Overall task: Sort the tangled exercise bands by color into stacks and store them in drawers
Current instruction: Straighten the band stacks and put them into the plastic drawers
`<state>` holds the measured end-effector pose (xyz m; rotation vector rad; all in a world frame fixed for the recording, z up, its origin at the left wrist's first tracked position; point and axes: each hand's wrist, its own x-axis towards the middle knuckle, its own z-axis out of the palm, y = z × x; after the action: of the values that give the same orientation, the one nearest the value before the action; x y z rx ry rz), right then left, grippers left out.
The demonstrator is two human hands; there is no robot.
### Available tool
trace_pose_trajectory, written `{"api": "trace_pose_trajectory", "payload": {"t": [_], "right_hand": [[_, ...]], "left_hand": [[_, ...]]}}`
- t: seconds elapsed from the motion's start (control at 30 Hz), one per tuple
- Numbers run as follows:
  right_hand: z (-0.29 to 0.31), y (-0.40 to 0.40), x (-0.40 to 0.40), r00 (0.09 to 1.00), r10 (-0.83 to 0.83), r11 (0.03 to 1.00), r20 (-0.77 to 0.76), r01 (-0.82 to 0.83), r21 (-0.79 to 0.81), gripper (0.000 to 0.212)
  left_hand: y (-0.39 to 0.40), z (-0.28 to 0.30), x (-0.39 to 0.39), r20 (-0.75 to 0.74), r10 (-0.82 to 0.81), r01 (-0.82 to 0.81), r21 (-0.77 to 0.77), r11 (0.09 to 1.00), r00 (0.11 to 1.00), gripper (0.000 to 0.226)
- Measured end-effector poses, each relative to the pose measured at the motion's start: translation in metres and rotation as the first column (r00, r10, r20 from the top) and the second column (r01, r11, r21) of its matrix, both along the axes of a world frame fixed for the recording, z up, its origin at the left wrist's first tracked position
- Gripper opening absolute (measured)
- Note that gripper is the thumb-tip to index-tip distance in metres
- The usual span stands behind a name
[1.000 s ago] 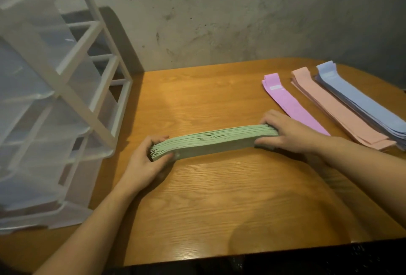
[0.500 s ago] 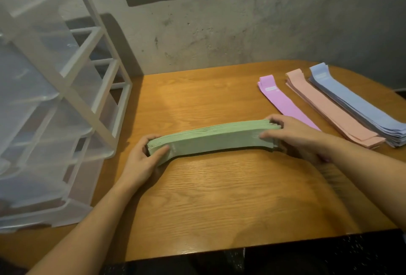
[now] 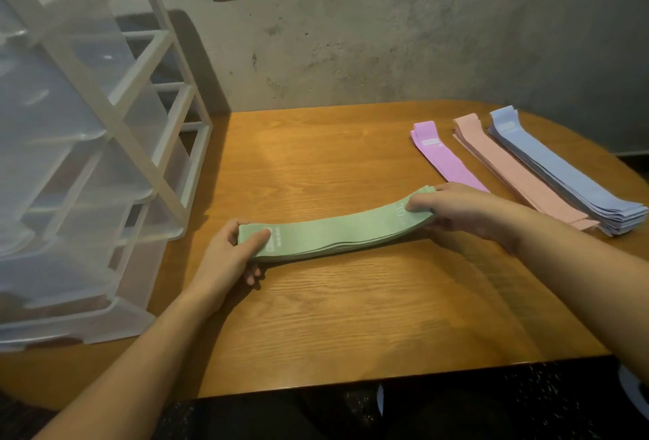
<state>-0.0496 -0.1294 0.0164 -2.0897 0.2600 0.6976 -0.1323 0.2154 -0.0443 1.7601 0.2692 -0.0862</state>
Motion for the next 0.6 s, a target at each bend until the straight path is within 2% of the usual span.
{"api": "trace_pose_trajectory", "payload": {"t": [0.13,0.23,0.47,0.6], "right_hand": [[0.014,0.019,0.004,0.985,0.107,0.964,0.132,-0.07,-0.256,0.037],[0.032,0.038,0.006,0.964,0.175,0.939,0.201,-0.103,-0.328,0.041],[0.07,0.117,0.0,0.901,0.385,0.848,0.199,-0.26,-0.462,0.038],[0.07,0.17,-0.002,0.853,0.501,0.759,0.147,-0.352,-0.548,0.05]], "left_hand": [[0.0,0.002,0.002,-0.064,-0.007,0.0,-0.108,0.994,0.998,0.025],[0.001,0.001,0.003,-0.066,0.0,-0.008,-0.124,0.992,0.998,0.024],[0.003,-0.003,0.006,-0.067,0.017,-0.028,-0.163,0.986,0.998,0.02],[0.003,-0.005,0.006,-0.053,0.019,-0.028,-0.167,0.986,0.998,0.015]]}}
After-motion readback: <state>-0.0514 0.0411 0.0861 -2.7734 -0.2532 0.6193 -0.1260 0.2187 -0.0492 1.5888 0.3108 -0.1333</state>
